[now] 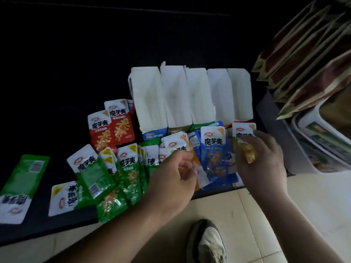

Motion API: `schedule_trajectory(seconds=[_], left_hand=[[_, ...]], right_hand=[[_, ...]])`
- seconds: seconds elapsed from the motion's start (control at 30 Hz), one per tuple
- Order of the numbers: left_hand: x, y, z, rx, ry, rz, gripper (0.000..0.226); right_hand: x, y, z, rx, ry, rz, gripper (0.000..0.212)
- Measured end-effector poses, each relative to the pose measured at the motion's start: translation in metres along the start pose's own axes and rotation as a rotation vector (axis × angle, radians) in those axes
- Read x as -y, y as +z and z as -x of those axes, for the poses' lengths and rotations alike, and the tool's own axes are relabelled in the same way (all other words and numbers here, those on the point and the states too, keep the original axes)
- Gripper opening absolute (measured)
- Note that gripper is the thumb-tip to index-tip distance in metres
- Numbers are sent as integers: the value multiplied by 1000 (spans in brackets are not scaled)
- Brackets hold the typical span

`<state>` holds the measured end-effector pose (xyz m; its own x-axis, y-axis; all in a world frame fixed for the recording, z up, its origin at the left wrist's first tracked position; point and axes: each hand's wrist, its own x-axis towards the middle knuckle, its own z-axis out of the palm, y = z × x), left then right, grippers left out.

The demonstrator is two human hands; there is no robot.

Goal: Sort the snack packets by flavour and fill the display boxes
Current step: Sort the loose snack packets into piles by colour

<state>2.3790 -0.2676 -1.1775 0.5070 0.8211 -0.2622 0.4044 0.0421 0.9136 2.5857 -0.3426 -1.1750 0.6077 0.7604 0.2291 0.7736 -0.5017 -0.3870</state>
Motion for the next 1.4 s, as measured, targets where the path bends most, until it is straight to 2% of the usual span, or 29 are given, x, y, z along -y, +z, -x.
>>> schedule_trajectory(seconds=[0.07,0.13,0.2,0.3,0.37,0.43,0.5,0.57,0.63,0.73,0.77,0.9,0.93,1.07,1.13,1.2,1.3,1.4], left_hand=[[8,-23,18,-17,16,-12,22],[27,-49,36,-86,17,-53,18],[56,-73,52,-212,-5,-100,18],[99,-104,71,-402,-69,-160,26],[121,-127,78,-500,-83,-260,23],[145,-156,82,-583,-184,-463,38],[165,-185,86,-543,-381,-610,61],[179,-204,90,-474,-501,-641,70],[188,-209,96,-489,-462,-659,64],[193,-215,98,-589,-376,-710,51],[190,-220,96,-612,-396,-670,54],[177,-237,88,-592,-578,-400,88],[176,-238,88,-578,-586,-340,84],[161,-230,92,-596,-578,-156,23],[142,-213,95,-655,-584,112,26],[129,-191,98,-616,-654,300,30],[122,-164,101,-490,-750,377,29],[118,-157,98,-503,-805,485,25]], right_hand=[[47,1,11,30,-167,-236,24],[101,9,30,237,-203,-473,20],[139,34,56,477,-247,-568,19],[168,76,92,679,-328,-457,39],[173,96,107,685,-388,-343,44],[177,108,116,647,-502,-220,45],[183,116,121,628,-595,-72,53],[192,123,122,702,-604,72,63],[197,129,119,803,-552,167,71],[201,128,117,725,-625,263,61],[201,129,116,704,-638,292,59],[203,131,108,683,-637,306,54],[204,131,106,672,-647,305,54],[205,130,97,691,-643,307,55],[203,132,93,674,-653,282,55],[201,131,88,653,-662,251,52],[197,129,81,640,-648,200,47],[188,127,78,622,-614,123,45]])
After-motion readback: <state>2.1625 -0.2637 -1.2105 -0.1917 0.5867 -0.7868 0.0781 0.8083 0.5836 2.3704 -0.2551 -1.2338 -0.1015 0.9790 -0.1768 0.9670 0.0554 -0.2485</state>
